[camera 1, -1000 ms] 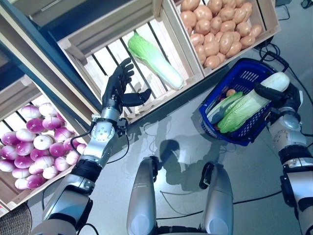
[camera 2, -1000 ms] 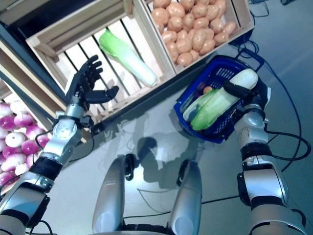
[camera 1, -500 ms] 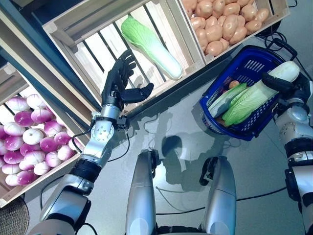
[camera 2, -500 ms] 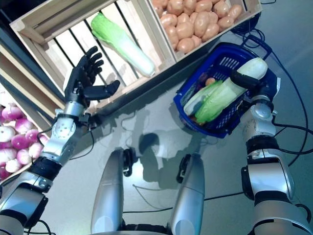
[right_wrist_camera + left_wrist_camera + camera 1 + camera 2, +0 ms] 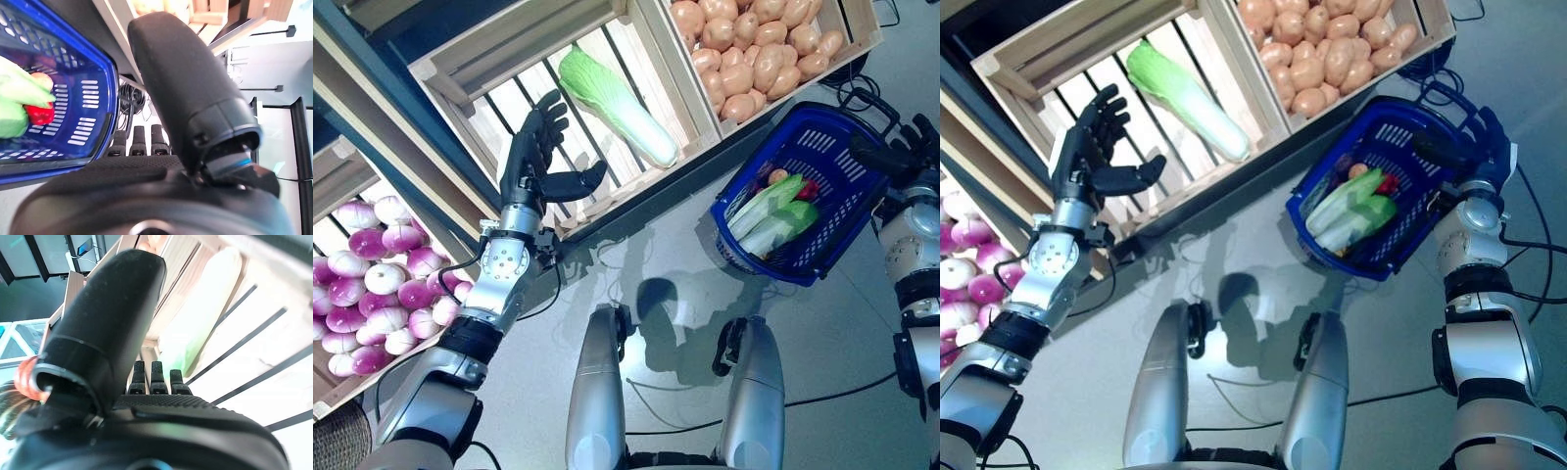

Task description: Put vegetables into the basket

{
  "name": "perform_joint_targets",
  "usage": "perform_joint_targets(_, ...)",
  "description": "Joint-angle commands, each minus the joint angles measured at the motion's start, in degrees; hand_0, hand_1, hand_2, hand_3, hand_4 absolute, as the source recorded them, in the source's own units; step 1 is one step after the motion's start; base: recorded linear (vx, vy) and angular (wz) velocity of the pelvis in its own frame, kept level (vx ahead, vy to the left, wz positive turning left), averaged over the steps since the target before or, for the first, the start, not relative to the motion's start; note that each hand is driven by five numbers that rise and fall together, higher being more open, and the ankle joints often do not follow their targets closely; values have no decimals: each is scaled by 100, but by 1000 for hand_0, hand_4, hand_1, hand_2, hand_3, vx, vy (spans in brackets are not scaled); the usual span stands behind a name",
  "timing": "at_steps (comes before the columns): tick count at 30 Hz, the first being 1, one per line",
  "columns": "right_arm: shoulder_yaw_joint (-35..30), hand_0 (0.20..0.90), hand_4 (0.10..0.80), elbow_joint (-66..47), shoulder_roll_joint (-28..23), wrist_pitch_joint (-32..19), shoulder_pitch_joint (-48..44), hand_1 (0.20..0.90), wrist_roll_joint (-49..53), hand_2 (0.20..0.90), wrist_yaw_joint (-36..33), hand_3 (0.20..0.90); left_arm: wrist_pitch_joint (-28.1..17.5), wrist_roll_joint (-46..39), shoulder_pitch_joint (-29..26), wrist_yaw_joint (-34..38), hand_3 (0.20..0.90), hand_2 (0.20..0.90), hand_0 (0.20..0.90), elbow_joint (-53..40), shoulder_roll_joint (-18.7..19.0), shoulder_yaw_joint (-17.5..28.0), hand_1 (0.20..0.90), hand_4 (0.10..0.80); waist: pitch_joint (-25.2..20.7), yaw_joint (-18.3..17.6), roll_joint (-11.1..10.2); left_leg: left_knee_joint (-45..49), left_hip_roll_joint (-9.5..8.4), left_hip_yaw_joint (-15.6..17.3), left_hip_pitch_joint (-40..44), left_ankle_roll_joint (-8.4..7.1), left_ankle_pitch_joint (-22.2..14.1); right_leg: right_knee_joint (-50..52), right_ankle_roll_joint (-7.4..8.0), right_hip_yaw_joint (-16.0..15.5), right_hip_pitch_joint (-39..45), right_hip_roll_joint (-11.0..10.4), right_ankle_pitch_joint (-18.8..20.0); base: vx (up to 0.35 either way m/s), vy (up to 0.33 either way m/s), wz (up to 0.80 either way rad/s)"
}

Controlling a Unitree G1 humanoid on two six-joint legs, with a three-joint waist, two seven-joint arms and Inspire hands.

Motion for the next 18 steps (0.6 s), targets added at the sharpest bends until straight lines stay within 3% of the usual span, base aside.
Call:
perform_joint_targets(1, 159, 900, 800, 6, -573, -670, -517, 900, 314, 900, 280, 900, -732, 870, -797, 642, 900, 900, 900, -119, 450, 241, 900, 800, -420, 45, 106, -660, 220, 85, 687, -135, -272, -329, -301, 3, 478, -23, 102, 39, 31, -5)
perform_joint_targets(5, 311, 900, 800, -5, -554, -763, -599, 900, 508, 900, 568, 900, -330, 2610, -1433, 1767, 900, 900, 900, 455, 1046, -80, 900, 800, -479, -34, 94, -745, 273, 139, 746, -160, -232, -416, -300, 39, 509, 7, 136, 28, 41, -5)
perform_joint_targets(7, 427, 900, 800, -98, -542, -812, -609, 900, 622, 900, 786, 900, -7, 4034, -1946, 2419, 900, 900, 900, 834, 1483, -551, 900, 800, -504, -115, 97, -753, 316, 175, 732, -171, -221, -437, -297, 70, 486, 13, 151, 17, 55, -7)
perform_joint_targets(10, 576, 900, 800, -286, -526, -782, -536, 900, 748, 900, 1060, 900, 485, 5018, -2609, 2698, 900, 900, 900, 1271, 1821, -1307, 900, 800, -502, -215, 95, -712, 357, 210, 648, -183, -220, -439, -287, 119, 390, 16, 185, -12, 71, -8)
perform_joint_targets(11, 694, 900, 800, -398, -482, -776, -474, 900, 781, 900, 1143, 900, 789, 5253, -2930, 2711, 900, 900, 900, 1564, 1885, -1715, 900, 800, -475, -283, 98, -680, 387, 232, 586, -193, -215, -423, -274, 153, 309, 17, 210, -28, 93, -7)
perform_joint_targets(14, 806, 900, 800, -436, -412, -692, -415, 900, 823, 900, 1325, 900, 1165, 5717, -3322, 2547, 900, 900, 900, 1999, 1840, -2191, 900, 800, -418, -372, 89, -624, 424, 256, 480, -210, -218, -401, -252, 213, 177, 21, 241, -39, 97, -11)
perform_joint_targets(15, 904, 900, 800, -446, -371, -681, -394, 900, 897, 900, 1385, 900, 1384, 5846, -3552, 2469, 900, 900, 900, 2264, 1823, -2558, 900, 800, -382, -430, 94, -607, 449, 272, 408, -229, -211, -408, -230, 259, 92, 32, 276, -55, 100, -11)
perform_joint_targets(18, 975, 900, 800, -442, -326, -653, -363, 900, 981, 900, 1427, 900, 1567, 6083, -3748, 2410, 900, 900, 900, 2493, 1744, -2839, 900, 800, -332, -483, 86, -591, 473, 289, 324, -243, -196, -426, -206, 311, -1, 53, 326, -53, 67, -16)
